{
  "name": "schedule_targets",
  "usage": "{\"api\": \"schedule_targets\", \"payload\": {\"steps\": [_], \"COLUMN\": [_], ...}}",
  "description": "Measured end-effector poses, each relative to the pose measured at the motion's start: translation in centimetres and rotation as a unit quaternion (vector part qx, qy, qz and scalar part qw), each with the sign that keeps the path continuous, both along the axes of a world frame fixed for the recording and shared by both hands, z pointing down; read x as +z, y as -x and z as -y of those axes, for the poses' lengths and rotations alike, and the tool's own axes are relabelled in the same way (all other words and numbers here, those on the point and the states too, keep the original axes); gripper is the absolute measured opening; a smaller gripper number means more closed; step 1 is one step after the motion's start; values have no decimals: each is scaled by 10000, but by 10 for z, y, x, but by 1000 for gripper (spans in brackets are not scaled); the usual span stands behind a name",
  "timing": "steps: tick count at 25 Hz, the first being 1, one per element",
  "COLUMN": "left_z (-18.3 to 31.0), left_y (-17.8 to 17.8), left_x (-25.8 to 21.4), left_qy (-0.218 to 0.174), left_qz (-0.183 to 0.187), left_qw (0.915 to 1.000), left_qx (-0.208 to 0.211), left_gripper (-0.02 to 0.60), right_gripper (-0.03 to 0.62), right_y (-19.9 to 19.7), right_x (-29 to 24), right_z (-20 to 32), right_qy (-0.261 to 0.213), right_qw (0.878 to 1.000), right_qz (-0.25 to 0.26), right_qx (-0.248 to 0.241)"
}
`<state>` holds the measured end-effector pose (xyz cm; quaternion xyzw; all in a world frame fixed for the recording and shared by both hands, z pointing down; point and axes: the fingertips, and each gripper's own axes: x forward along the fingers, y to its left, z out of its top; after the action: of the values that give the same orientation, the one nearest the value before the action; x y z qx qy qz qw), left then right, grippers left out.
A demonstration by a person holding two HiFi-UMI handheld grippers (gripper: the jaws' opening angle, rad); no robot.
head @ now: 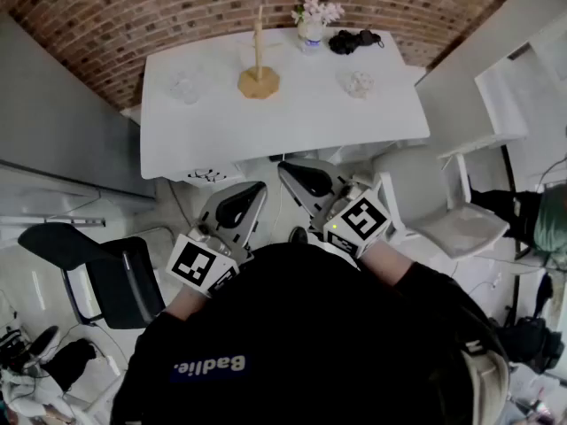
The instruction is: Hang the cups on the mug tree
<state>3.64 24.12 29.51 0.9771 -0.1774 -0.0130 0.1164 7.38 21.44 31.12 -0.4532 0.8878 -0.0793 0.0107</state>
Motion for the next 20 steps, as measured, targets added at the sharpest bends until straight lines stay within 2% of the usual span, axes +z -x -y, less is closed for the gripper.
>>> {"api": "schedule_targets", "payload": {"steps": [12, 20], "left_z": [12, 16], "left_y": [0, -18], "left_x": [3, 5], "left_qy": [-1, 41], "left_qz": [51, 99], "left_qw": [9999, 9989], "left_qx": [-156, -455], "left_gripper": [0, 0], "right_gripper": [28, 28], "right_y": [4, -14], "right_x": [7, 12], "right_z": [5, 8], "right_qy": [64, 79], "right_qw": [9996, 9984], "right_qz": [-105, -112], "right_qx": [-251, -540]}}
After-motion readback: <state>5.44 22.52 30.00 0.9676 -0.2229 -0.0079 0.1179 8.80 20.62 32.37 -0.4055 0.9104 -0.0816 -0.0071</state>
